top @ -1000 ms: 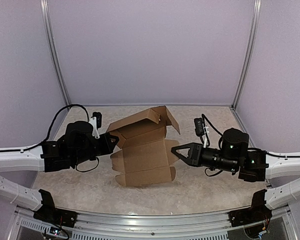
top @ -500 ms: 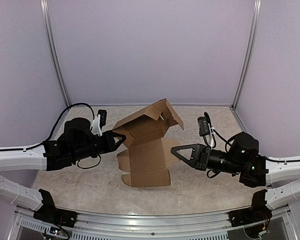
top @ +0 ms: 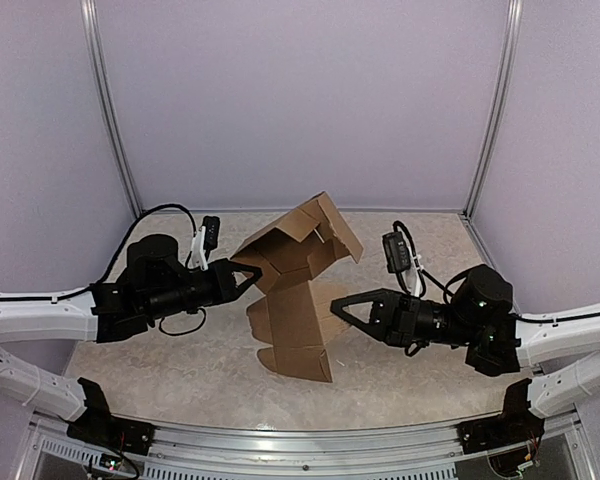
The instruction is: Fold the paper box
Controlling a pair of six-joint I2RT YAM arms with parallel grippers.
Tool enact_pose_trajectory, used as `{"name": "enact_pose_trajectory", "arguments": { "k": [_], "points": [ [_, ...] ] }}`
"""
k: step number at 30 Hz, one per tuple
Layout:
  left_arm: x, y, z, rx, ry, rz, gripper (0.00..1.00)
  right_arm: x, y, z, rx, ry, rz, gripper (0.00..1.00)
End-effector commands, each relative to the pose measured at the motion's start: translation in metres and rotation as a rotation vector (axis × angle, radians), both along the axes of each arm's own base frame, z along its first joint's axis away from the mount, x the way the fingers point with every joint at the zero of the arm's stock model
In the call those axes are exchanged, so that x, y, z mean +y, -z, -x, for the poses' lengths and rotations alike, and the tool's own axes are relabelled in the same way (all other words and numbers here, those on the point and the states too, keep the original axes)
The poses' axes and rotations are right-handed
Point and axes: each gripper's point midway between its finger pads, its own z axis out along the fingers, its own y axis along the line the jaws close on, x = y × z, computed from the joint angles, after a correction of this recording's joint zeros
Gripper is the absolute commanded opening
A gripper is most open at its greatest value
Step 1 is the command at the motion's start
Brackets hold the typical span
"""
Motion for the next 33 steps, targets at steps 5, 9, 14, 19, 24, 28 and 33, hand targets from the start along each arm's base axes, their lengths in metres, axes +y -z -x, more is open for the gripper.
{"name": "enact_pose_trajectory", "arguments": {
  "k": [5,9,14,19,24,28,33],
  "points": [
    [-0.004,-0.025,0.022,-0.064,0.087,0.06,0.0,-0.012,0.018,-0.017,-0.034,0.134,0.155,0.17],
    [0.005,-0.024,0.019,-0.085,0.045,0.03,0.0,-0.029,0.018,-0.018,-0.061,0.187,0.206,0.32],
    [0.019,-0.021,0.012,-0.117,-0.018,-0.043,0.0,-0.05,0.01,-0.016,-0.122,0.236,0.262,0.47],
    [0.03,-0.008,0.011,-0.129,-0.043,-0.145,0.0,-0.064,0.002,-0.014,-0.199,0.255,0.365,0.55],
    [0.037,0.002,0.012,-0.137,-0.041,-0.218,0.0,-0.069,-0.015,-0.013,-0.294,0.257,0.441,0.6],
    [0.043,0.008,0.013,-0.145,-0.042,-0.268,0.0,-0.068,-0.033,-0.011,-0.375,0.24,0.461,0.6],
    [0.043,0.014,0.018,-0.138,-0.008,-0.301,0.0,-0.054,-0.041,-0.01,-0.448,0.19,0.502,0.61]
  ]
}}
